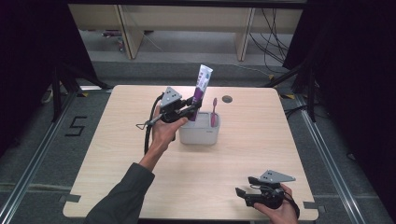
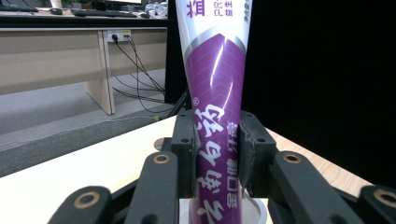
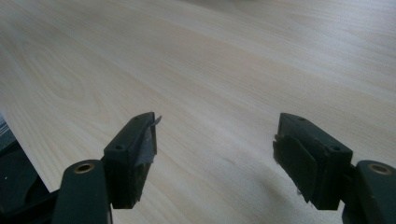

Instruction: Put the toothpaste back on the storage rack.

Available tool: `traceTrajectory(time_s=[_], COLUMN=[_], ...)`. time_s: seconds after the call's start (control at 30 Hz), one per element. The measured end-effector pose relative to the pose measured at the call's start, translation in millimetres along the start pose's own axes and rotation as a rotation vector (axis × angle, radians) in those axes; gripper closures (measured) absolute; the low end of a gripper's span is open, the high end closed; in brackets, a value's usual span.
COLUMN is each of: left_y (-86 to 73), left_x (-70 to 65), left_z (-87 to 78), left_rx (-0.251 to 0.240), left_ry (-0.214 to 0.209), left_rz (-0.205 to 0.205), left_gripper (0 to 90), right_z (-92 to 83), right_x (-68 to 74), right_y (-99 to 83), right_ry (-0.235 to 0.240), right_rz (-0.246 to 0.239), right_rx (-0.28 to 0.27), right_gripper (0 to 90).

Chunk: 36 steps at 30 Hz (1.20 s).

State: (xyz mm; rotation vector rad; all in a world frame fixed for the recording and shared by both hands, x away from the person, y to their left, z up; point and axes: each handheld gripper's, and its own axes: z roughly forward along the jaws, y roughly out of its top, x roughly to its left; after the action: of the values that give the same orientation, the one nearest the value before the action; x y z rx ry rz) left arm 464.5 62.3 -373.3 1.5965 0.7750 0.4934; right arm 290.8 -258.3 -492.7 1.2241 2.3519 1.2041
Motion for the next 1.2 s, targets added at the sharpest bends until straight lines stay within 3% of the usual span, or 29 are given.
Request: traceTrajectory(time_s=[0.67, 0.8, 0.83, 1.2], left_y=[-12.6, -16.8, -17.9, -26.4], left_x=[7.4, 9.9, 10.5, 14.3], left_z=[23.0, 27.1, 27.9, 35.5], left_rx=[-0.001, 0.003, 0.003, 0.021], left_ry=[0.038, 0.042, 0.045, 0.061], left_rz=[-0.018, -0.039, -0.043, -0.058], left_gripper=[70.6, 70.5, 70.5, 70.4], right_z=[2.2, 2.2, 1.9, 1.8], right_x=[1.1, 2.4, 0.7, 0.6], right_y=[-0.4, -0.5, -0.3, -0.2], right_ry=[0.017, 0.028, 0.018, 0.019], right_rz=[-0.008, 0.019, -0.003, -0.003], right_rx=[-0.003, 0.002, -0.005, -0.002], right_gripper=[30.4, 30.4, 30.4, 30.4])
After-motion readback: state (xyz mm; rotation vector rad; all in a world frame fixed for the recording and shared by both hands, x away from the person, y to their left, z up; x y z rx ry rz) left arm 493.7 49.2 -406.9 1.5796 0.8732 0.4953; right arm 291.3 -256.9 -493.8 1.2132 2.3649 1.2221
